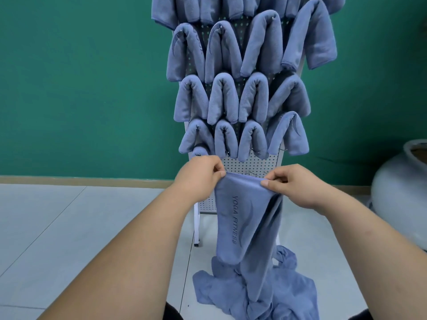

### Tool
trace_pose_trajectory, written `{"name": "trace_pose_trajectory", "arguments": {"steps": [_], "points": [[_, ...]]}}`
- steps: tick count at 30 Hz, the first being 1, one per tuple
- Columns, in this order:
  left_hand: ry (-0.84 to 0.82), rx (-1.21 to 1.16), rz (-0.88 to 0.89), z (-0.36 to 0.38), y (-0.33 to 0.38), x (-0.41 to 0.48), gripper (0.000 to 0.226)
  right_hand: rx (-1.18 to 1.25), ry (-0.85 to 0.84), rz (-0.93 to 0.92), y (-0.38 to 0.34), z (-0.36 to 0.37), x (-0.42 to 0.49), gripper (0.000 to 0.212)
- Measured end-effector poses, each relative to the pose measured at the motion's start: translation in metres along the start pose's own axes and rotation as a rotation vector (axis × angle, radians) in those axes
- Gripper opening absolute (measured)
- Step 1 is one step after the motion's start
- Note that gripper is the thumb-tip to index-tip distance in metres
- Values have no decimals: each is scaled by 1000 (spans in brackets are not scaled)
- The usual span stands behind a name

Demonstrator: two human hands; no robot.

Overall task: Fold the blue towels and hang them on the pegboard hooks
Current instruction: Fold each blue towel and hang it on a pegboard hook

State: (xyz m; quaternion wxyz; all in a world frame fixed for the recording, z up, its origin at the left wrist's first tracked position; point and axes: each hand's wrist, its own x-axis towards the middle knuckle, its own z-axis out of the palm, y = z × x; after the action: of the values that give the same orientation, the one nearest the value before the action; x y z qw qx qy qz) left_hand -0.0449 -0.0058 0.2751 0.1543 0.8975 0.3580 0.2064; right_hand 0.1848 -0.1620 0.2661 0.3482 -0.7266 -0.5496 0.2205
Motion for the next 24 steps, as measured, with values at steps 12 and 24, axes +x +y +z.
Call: {"name": "trace_pose_trajectory", "arguments": {"steps": [12,24], "points": [[150,-12,-284,3,-45,7,11,-204,212,63,38,-21,6,18],[-128,-493,42,39,28,15,10,1,140,-168,-2,14,19,13]]}}
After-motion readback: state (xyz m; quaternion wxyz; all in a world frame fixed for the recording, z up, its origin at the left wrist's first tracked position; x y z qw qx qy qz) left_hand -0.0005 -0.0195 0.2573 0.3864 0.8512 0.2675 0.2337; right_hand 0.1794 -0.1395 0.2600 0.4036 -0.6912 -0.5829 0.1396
